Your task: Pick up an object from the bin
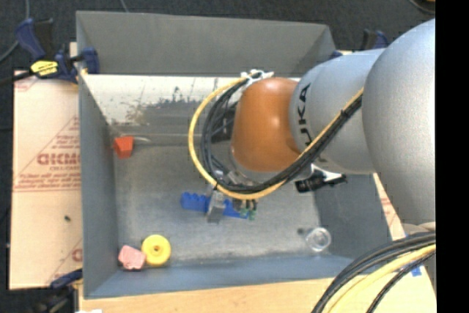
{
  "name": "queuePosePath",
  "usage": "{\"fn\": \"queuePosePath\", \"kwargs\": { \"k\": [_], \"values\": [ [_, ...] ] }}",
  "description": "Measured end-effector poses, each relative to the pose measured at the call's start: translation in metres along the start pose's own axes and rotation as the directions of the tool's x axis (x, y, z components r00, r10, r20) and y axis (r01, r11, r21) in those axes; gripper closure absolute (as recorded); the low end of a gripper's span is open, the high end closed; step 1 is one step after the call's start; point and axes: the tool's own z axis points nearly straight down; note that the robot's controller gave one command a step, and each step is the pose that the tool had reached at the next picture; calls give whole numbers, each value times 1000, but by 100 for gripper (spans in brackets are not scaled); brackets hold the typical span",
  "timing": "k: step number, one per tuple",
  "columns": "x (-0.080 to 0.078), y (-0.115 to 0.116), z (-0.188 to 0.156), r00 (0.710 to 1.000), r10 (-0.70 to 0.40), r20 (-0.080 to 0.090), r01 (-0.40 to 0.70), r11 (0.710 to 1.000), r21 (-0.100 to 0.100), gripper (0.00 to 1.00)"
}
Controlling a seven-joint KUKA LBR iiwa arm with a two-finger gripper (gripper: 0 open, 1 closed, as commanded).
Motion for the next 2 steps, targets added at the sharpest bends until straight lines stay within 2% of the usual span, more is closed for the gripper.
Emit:
{"fn": "queuePosePath", "kwargs": {
  "k": [2],
  "values": [
    [0, 0, -15, 1000, -1, 0, 1, 1000, 0, 100]
  ]
}}
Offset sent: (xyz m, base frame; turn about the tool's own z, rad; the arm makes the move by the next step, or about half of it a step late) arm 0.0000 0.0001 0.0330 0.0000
